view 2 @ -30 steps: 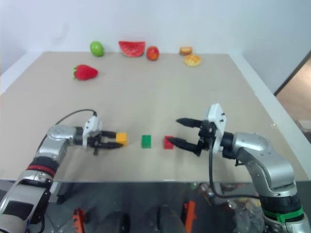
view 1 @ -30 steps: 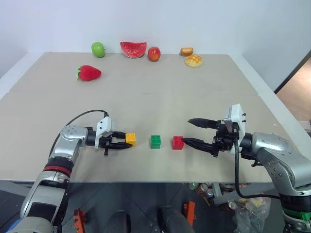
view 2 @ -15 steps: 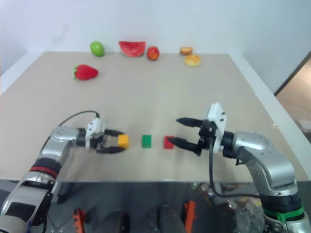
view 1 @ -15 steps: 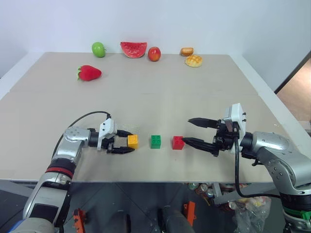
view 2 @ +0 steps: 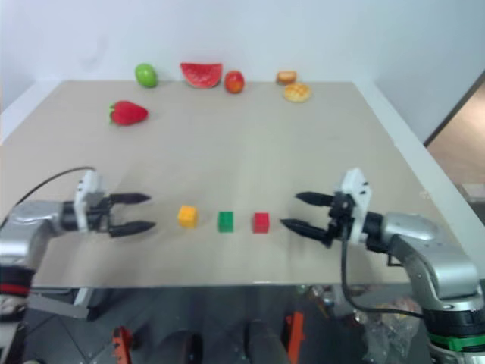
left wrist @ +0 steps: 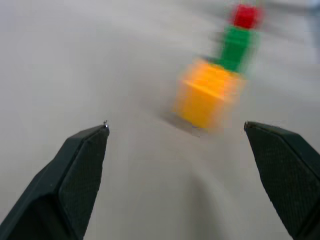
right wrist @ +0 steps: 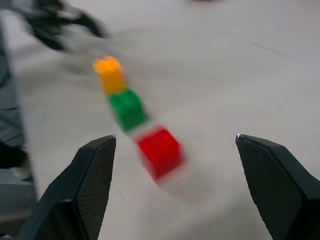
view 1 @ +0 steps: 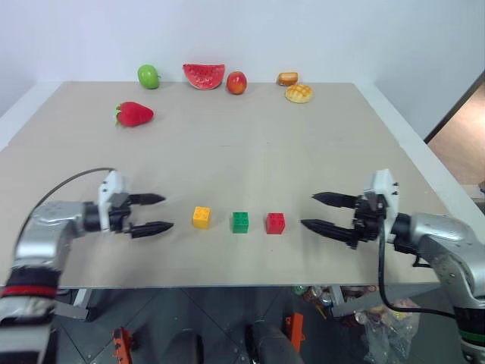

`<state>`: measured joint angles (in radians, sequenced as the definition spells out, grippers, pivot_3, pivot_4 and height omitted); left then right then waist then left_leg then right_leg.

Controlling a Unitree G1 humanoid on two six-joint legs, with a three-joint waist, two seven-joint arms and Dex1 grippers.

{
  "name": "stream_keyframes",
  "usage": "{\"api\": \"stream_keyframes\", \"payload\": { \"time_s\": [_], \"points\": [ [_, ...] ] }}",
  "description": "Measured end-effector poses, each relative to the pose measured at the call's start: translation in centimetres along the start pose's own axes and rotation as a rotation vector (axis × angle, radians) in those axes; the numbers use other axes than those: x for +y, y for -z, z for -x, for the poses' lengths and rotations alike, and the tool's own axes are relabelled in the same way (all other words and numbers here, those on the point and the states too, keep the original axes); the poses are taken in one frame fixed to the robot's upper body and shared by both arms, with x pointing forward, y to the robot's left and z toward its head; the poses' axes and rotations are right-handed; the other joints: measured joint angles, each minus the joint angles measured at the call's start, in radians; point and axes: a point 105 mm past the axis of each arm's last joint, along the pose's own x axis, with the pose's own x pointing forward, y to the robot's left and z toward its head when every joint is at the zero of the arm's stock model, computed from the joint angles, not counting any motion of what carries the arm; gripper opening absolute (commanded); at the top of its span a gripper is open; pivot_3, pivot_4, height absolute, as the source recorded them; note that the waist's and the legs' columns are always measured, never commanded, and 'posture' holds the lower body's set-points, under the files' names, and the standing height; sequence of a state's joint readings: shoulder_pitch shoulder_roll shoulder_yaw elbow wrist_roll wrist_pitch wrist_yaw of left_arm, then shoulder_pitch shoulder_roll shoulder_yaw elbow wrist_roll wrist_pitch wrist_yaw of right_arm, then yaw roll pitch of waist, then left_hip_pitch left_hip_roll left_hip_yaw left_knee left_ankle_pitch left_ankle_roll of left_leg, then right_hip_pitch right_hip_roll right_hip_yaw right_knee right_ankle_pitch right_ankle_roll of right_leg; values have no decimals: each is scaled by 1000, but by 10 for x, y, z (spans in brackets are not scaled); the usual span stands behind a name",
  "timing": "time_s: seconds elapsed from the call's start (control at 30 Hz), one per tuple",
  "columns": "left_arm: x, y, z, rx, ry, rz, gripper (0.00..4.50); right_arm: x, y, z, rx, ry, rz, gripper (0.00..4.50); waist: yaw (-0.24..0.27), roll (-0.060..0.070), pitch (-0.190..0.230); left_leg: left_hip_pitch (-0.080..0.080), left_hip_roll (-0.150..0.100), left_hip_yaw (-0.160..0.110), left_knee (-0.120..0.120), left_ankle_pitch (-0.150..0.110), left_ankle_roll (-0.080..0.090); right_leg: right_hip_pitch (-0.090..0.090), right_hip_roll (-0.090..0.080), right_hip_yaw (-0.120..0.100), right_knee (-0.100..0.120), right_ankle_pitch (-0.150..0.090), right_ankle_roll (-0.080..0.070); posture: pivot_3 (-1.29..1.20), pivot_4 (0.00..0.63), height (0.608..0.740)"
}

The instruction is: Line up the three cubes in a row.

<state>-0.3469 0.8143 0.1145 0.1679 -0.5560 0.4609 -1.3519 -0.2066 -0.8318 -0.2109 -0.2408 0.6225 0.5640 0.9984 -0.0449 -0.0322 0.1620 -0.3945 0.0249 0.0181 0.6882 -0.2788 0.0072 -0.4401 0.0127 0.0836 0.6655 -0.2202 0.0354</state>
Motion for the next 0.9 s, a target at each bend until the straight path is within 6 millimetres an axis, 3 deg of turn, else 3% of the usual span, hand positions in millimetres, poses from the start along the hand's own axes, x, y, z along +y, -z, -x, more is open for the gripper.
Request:
{"api": "stream_keyframes", "payload": {
  "time_s": [0.1, 0.33, 0.43, 0.63, 0.73, 0.9],
  "points": [
    [-7, -20, 3, -80, -25, 84, 4483, -5, -9, 0, -24, 7, 23, 3979, 3, 0, 0, 2, 0, -1, 1, 0, 0, 2, 0, -2, 0, 1, -1, 0, 150, 740],
    [27, -34, 21, -240, -306, 160, 4483, -5, -13, -10, -67, 1, 28, 3979, 2, 0, 0, 5, 2, -1, 0, 2, 1, 4, 3, -2, 0, 3, -4, 0, 150, 740],
    [36, -29, 27, -275, -386, 197, 4483, -5, -3, -9, -48, 19, 4, 3979, 2, 0, 0, 3, 2, -1, -1, 1, 1, 3, 3, -2, 0, 2, -4, 0, 150, 740],
    [35, 6, 22, -161, -432, 226, 4483, -6, 2, -9, -42, 42, -8, 3979, 2, 0, 0, 3, 1, 1, -1, 1, 0, 1, 1, 0, 0, 2, -4, 0, 150, 740],
    [50, 17, 27, -139, -592, 213, 4483, -24, 13, -1, -22, 194, -12, 3979, 4, -1, 0, 3, 1, 1, 0, 1, 0, 2, 1, 0, 0, 2, -4, 0, 150, 740],
    [58, 15, 26, -253, -737, 218, 4483, -37, 44, 10, -30, 423, -110, 3979, 11, -2, 0, 3, 0, 1, -1, 1, -1, 2, 0, 1, 0, 3, -4, 0, 150, 740]
  ]
}}
